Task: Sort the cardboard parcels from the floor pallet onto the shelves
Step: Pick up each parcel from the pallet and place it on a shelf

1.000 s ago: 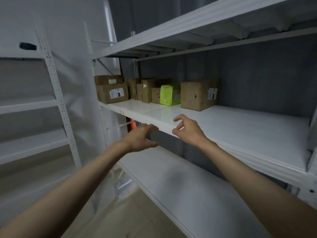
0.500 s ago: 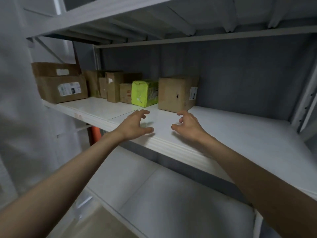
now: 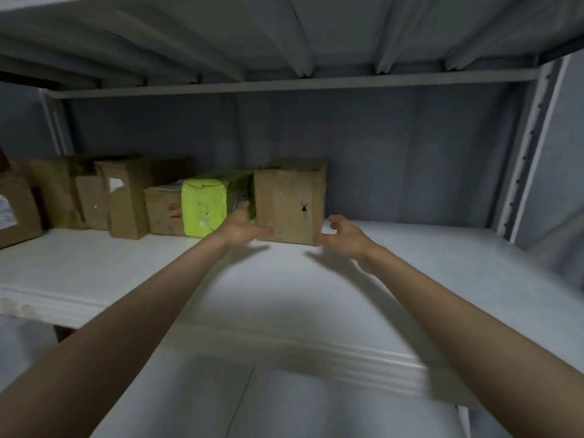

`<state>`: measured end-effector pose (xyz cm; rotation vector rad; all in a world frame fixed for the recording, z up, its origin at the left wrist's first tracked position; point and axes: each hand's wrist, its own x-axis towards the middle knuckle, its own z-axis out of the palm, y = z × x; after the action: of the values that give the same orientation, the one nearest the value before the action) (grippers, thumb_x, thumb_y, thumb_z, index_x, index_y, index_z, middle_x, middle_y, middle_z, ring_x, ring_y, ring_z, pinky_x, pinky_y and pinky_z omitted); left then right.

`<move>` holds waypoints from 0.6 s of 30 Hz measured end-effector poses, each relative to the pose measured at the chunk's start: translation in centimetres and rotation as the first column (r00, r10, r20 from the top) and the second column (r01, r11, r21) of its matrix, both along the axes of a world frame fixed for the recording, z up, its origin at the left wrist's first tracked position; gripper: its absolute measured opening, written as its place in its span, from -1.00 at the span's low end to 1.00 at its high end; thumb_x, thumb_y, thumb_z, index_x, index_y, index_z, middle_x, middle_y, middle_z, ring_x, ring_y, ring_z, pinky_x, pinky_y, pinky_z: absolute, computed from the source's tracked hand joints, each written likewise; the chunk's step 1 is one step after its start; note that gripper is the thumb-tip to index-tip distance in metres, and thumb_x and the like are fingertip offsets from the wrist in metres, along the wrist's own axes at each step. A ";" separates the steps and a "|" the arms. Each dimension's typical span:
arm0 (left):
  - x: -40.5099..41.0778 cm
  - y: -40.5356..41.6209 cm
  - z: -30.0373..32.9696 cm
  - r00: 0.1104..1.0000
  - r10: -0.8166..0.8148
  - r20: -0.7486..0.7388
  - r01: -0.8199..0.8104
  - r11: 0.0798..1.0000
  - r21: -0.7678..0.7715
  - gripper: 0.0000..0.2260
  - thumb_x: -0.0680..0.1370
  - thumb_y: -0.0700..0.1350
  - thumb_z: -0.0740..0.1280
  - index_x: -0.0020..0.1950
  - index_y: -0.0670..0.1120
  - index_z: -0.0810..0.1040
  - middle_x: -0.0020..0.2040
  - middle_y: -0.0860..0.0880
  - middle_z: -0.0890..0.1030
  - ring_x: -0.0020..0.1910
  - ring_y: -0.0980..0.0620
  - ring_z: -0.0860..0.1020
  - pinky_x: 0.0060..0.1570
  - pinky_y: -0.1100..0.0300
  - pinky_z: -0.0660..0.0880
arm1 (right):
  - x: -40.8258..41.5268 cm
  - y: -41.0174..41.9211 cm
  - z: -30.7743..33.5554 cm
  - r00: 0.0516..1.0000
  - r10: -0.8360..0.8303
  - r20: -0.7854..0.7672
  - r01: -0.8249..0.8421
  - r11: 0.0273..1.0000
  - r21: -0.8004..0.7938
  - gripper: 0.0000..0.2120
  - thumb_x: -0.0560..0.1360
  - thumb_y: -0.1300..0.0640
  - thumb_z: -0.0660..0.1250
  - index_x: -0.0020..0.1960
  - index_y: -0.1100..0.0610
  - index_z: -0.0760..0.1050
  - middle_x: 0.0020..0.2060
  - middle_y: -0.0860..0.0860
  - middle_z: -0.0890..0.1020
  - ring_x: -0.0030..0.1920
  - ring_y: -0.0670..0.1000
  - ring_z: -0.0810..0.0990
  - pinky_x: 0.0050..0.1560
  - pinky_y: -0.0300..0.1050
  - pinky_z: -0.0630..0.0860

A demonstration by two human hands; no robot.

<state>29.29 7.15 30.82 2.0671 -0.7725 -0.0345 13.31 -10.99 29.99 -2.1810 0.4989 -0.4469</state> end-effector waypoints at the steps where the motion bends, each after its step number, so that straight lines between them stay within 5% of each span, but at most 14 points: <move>1: 0.9 -0.6 0.1 1.000 -0.005 -0.025 0.004 1.000 -0.027 -0.16 0.45 -0.13 0.55 0.60 -0.19 0.16 0.48 -0.09 0.41 0.44 -0.08 0.40 0.32 0.21 0.35 | 0.6 0.0 0.0 1.000 -0.012 0.001 0.012 1.000 0.023 -0.24 0.52 0.06 0.43 0.60 0.12 0.14 0.44 0.05 0.39 0.35 0.07 0.42 0.25 -0.11 0.39; 5: 3.6 -2.3 0.3 0.997 -0.017 -0.071 0.012 0.997 -0.070 -0.14 0.41 -0.10 0.58 0.58 -0.18 0.18 0.45 -0.09 0.44 0.40 -0.11 0.45 0.42 0.06 0.38 | 2.6 0.0 0.3 0.998 -0.058 0.033 0.054 0.994 0.097 -0.31 0.51 0.13 0.41 0.56 0.06 0.19 -0.05 -0.21 0.41 -0.09 -0.15 0.46 -0.14 -0.37 0.37; 8: 4.3 -2.8 0.1 0.992 -0.046 -0.118 0.037 0.996 -0.079 -0.16 0.40 -0.07 0.58 0.56 -0.16 0.21 0.39 -0.10 0.52 0.32 -0.11 0.53 0.35 0.01 0.46 | 3.6 0.3 0.5 0.996 -0.066 0.064 0.057 0.990 0.131 -0.31 0.52 0.16 0.41 0.56 0.04 0.19 -0.11 -0.34 0.37 -0.14 -0.29 0.42 -0.32 -0.44 0.42; 13: 4.3 -2.8 0.5 0.978 -0.131 -0.163 0.110 0.986 -0.129 0.07 0.26 -0.01 0.62 0.62 -0.16 0.09 0.38 -0.12 0.54 0.32 -0.10 0.54 0.36 -0.01 0.47 | 4.4 0.6 0.7 0.994 -0.068 0.088 0.053 0.986 0.158 -0.38 0.48 0.21 0.44 0.48 0.06 0.29 0.06 -0.21 0.53 0.19 -0.06 0.52 -0.08 -0.36 0.42; 18: 3.0 -2.8 0.7 0.980 -0.138 -0.144 0.114 0.981 -0.159 -0.11 0.30 -0.01 0.66 0.49 -0.09 0.27 0.30 -0.03 0.56 0.27 -0.02 0.55 0.31 0.05 0.50 | 3.7 0.5 0.8 0.987 -0.077 0.141 0.060 0.990 0.127 -0.51 0.47 0.25 0.41 0.34 0.05 0.37 0.15 -0.05 0.56 0.18 0.00 0.56 0.05 -0.23 0.50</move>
<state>32.32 4.37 31.52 1.8477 -0.7853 -0.1994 16.97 -10.54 30.78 -2.0016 0.5087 -0.5929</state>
